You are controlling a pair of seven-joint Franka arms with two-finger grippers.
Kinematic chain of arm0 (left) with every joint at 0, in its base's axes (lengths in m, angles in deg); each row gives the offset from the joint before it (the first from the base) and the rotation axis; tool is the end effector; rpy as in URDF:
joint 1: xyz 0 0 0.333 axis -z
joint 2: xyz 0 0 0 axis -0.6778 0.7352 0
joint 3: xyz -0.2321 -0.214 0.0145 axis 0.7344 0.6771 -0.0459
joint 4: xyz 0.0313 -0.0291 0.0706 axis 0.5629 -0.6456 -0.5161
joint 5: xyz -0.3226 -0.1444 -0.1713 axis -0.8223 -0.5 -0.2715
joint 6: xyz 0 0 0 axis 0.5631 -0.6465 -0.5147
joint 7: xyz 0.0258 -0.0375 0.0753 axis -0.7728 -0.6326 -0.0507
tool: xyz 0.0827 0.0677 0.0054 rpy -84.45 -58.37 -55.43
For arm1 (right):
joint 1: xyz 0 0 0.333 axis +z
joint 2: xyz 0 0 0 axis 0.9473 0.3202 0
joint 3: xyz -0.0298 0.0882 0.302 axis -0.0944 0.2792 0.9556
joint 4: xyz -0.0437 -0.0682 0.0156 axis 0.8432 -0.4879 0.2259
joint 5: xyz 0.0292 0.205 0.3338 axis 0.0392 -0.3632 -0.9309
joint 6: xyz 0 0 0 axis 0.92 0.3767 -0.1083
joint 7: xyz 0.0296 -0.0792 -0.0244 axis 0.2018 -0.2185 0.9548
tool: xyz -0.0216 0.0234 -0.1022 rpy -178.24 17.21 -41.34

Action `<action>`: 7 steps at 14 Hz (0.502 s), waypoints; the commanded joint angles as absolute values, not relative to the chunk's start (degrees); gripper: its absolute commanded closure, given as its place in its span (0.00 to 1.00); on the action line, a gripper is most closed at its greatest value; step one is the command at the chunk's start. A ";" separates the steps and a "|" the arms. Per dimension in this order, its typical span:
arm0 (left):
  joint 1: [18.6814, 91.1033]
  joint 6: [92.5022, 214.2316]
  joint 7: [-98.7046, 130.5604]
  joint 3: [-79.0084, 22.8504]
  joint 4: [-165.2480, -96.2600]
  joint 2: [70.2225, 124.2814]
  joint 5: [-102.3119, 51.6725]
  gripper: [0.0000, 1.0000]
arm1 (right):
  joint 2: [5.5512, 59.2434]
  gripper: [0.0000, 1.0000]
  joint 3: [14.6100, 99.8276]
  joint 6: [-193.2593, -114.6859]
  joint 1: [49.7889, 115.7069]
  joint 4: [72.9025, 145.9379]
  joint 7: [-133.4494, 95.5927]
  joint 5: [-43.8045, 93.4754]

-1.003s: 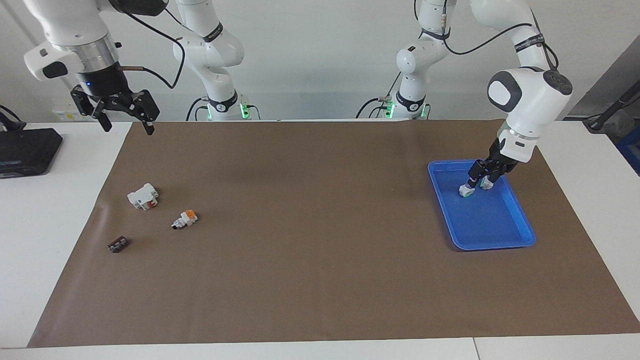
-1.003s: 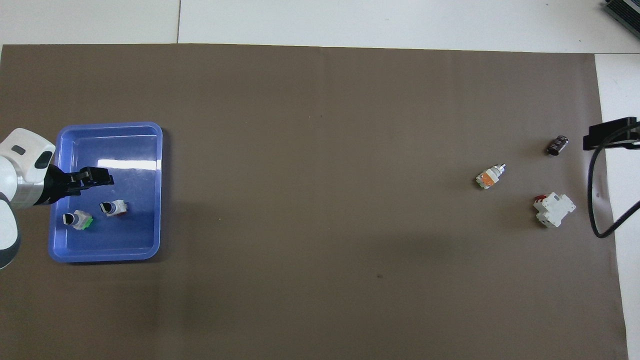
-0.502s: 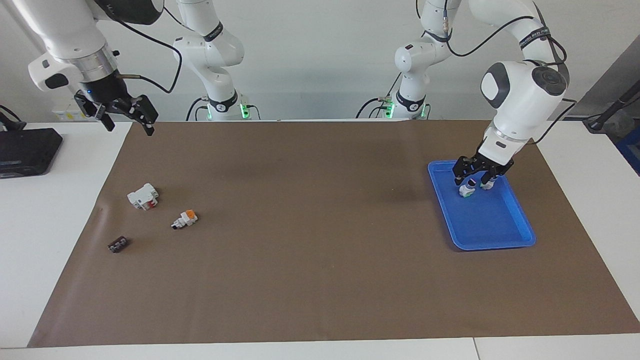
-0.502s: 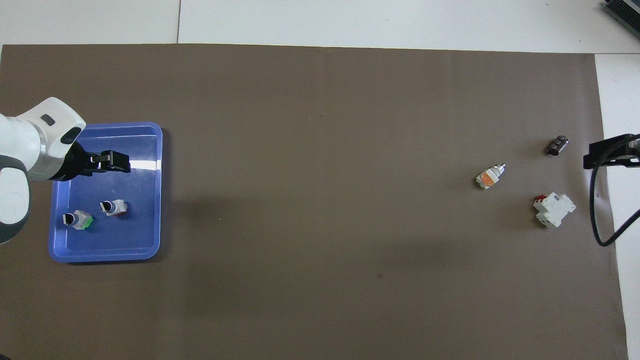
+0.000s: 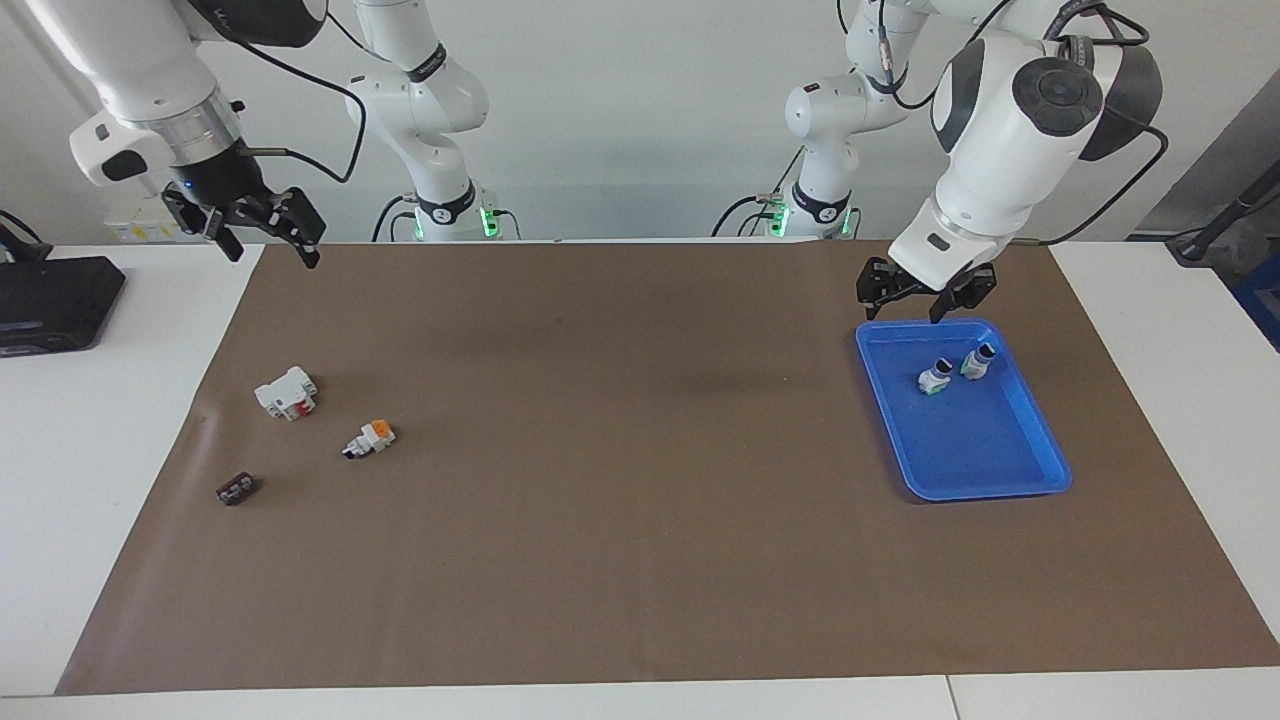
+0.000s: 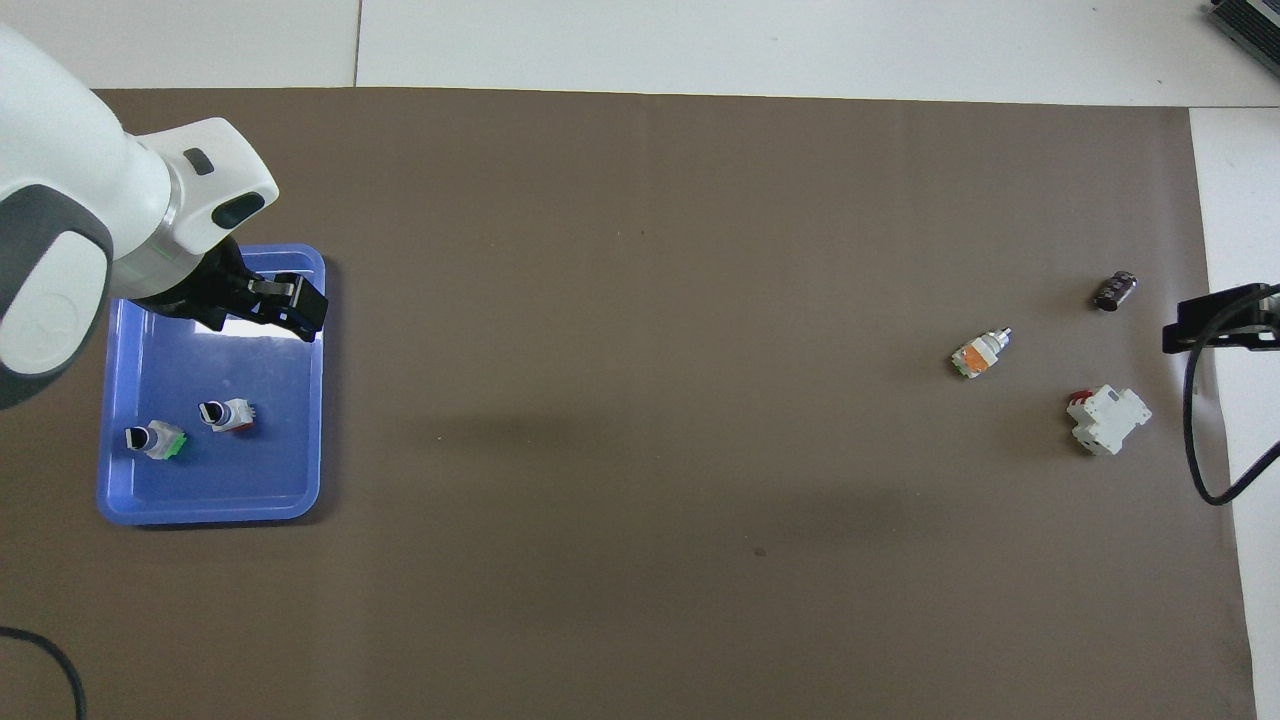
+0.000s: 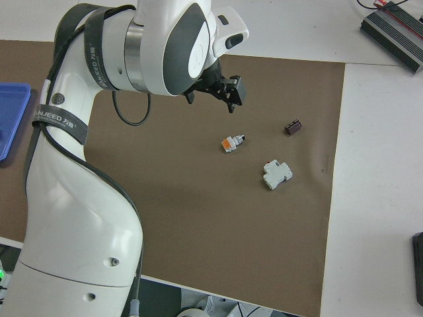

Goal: Turn and place switch with both arms
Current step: 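Open the left gripper and release the switch in the tray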

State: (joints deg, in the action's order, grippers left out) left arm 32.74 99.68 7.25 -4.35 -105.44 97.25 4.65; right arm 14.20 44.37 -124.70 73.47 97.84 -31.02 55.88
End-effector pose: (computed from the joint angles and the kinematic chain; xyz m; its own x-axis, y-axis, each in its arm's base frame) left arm 0.5734 -0.1400 0.5772 0.9757 -0.1692 -0.1394 -0.1738 -0.9845 -0.0218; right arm 0.5338 -0.0349 0.6336 0.9913 -0.1307 -0.0173 -0.1306 -0.9914 0.0040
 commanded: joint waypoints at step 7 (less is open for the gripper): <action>31.53 93.04 11.38 -5.62 -98.12 98.70 5.44 0.14 | 12.31 0.00 44.48 -124.79 73.78 99.89 -30.79 55.51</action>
